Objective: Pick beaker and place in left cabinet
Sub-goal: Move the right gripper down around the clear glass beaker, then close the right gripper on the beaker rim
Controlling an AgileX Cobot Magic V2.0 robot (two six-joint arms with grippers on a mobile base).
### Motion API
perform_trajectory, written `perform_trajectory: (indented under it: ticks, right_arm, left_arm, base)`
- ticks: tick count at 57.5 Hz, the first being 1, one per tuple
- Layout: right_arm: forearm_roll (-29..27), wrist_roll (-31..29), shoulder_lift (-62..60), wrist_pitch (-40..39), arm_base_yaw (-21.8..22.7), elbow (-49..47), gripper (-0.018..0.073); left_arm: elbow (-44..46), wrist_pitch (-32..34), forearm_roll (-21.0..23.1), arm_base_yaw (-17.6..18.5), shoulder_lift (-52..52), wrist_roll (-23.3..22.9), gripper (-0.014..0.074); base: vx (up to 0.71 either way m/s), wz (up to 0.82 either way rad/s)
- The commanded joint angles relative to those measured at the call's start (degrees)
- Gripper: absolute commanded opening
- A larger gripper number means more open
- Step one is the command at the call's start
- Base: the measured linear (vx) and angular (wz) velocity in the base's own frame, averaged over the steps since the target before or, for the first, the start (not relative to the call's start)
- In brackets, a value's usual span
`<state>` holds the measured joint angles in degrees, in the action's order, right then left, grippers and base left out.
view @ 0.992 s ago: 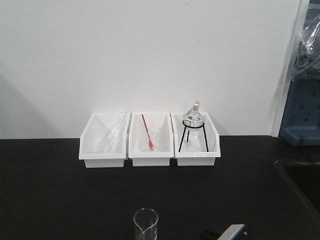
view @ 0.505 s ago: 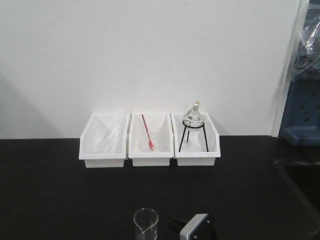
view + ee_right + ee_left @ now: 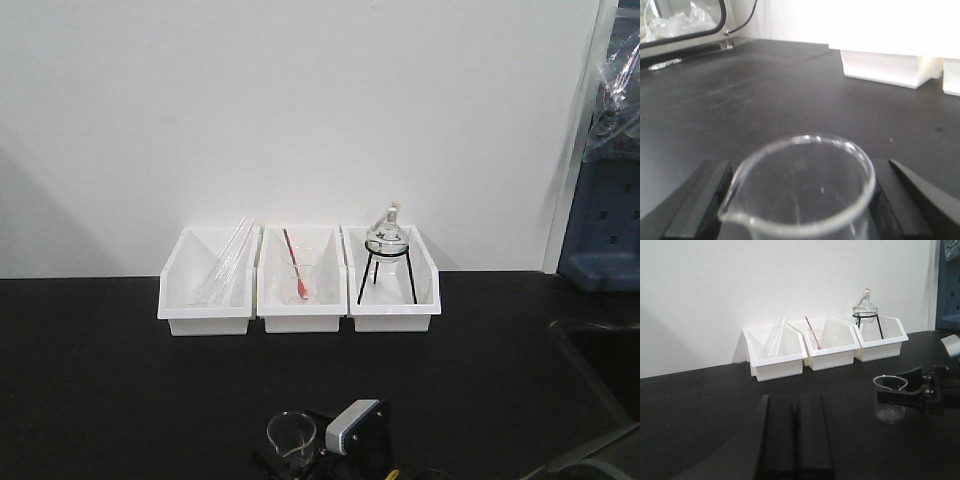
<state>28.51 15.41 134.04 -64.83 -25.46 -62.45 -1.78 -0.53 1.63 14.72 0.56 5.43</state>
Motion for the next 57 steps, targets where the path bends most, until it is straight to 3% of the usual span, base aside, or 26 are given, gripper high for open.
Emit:
perform_trajectory:
  ticks: [1, 8, 14, 25, 26, 27, 32, 45, 57]
  right_arm:
    - [-1.06, 0.63, -2.18, -4.74, -0.65, -3.43, 0.0575]
    - [-1.6, 0.65, -1.91, -4.18, -1.55, -4.06, 0.0531]
    - [-1.34, 1.26, -1.91, -2.58, -1.55, -4.06, 0.0441]
    - [-1.21, 1.72, -1.91, 2.4, -1.55, -4.06, 0.0199]
    - [-1.07, 1.67, -1.91, 2.28, -1.55, -4.06, 0.0103]
    - [-1.07, 1.67, -1.91, 2.15, -1.55, -4.06, 0.0077]
    - [-1.07, 1.67, -1.91, 1.91, -1.55, -4.06, -0.0007]
    - [-1.07, 1.62, -1.91, 2.61, -1.55, -4.06, 0.0009]
    - [-1.07, 1.62, -1.91, 2.79, -1.55, -4.06, 0.0084]
  left_arm:
    - [-0.94, 4.8, 0.47, 0.22, 1.04, -0.19, 0.0001]
    - [-0.94, 4.8, 0.47, 0.22, 1.04, -0.19, 0.0001]
    - [-0.94, 4.8, 0.47, 0.22, 1.04, -0.19, 0.0001]
    - [-0.94, 4.8, 0.47, 0.22, 1.04, -0.19, 0.0001]
    - [-0.94, 4.8, 0.47, 0.22, 1.04, -0.19, 0.0001]
    - [-0.94, 4.8, 0.47, 0.22, 1.04, -0.19, 0.0001]
    - [-0.94, 4.8, 0.47, 0.22, 1.04, -0.19, 0.0001]
    - [-0.94, 4.8, 0.47, 0.22, 1.04, -0.19, 0.0001]
    - [-0.94, 4.8, 0.47, 0.22, 1.04, -0.19, 0.0001]
  base:
    - [0.0, 0.0]
    - [0.0, 0.0]
    - [0.0, 0.0]
    - [0.0, 0.0]
    - [0.0, 0.0]
    - [0.0, 0.0]
    - [0.0, 0.0]
    - [0.0, 0.0]
    - [0.0, 0.0]
